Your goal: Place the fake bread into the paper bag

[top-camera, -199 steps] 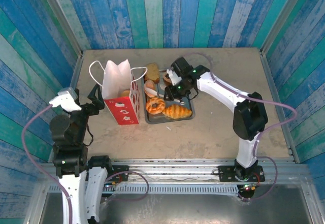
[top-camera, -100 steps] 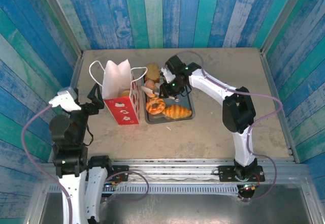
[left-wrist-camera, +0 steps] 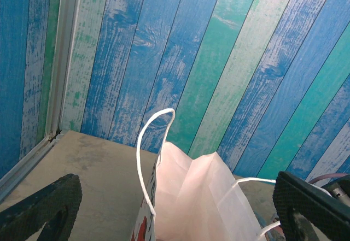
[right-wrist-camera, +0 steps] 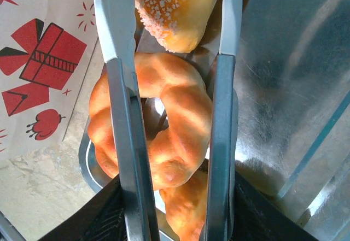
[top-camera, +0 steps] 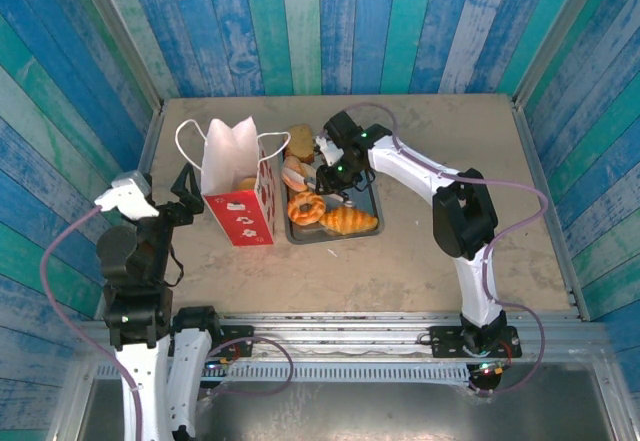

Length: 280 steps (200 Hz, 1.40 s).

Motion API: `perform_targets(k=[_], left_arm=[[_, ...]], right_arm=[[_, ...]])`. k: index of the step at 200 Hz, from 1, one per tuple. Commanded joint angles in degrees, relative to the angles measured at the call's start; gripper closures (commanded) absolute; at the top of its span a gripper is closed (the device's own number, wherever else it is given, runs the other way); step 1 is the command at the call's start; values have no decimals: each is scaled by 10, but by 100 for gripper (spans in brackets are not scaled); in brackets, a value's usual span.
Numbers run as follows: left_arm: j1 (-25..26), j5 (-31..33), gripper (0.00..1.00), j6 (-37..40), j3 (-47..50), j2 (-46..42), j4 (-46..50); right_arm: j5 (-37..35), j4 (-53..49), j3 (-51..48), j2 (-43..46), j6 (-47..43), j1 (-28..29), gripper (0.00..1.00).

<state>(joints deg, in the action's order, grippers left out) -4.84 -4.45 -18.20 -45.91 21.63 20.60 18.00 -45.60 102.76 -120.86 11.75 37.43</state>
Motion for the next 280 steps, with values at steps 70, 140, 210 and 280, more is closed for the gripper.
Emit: perform_targets(k=[70, 140, 210, 280], left_arm=[[-2, 11, 6, 5, -14, 7, -1], [-2, 31, 6, 0, -41, 16, 34], [-2, 30, 6, -16, -62, 22, 69], [-2, 31, 6, -45, -95, 55, 142]], right_arm=[[-20, -8, 2, 46, -7, 3, 60], [-46, -8, -25, 114, -5, 1, 60], [-77, -9, -65, 217, 2, -6, 60], [-103, -27, -65, 318, 8, -6, 60]])
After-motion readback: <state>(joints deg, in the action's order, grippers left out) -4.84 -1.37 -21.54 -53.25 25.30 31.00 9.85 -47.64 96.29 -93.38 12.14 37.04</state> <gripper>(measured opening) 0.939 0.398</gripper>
